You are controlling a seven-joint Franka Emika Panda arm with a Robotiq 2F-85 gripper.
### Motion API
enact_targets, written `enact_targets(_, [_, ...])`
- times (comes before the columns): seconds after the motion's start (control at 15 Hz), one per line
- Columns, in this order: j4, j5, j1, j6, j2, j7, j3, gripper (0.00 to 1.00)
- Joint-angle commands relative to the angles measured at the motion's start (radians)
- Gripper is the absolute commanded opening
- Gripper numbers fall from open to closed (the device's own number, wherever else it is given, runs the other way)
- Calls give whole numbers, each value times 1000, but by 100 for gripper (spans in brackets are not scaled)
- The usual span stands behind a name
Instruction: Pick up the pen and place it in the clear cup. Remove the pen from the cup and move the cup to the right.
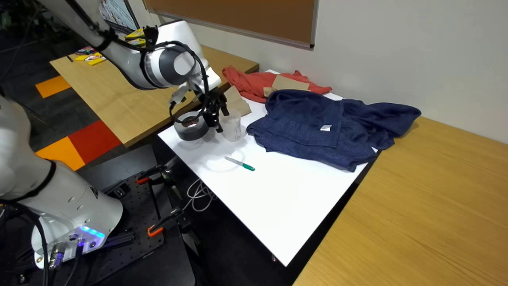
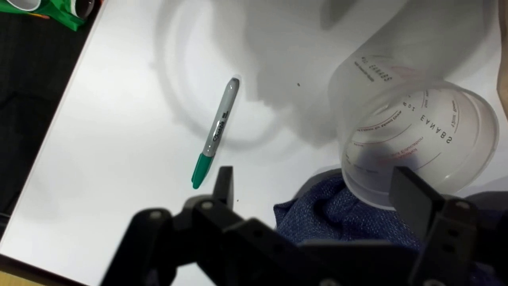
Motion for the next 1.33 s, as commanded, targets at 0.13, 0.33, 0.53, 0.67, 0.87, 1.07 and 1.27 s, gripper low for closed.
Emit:
enact_targets(0.13, [6,0,0,1,10,0,0,100])
enact_targets(0.33, [27,11,0,-7,34,-14,4,100])
enact_targets(0.53, [55,3,1,-10,71,-22,3,100])
enact_targets(0.67, [76,-4,1,-7,97,-24,1,100])
enact_targets(0.87, [111,4,-5,-7,143,-44,5,100])
enact_targets(1.07, [139,9,-8,-7,179,-61,7,68])
enact_targets(1.27, [160,15,-11,-11,204,-77,11,42])
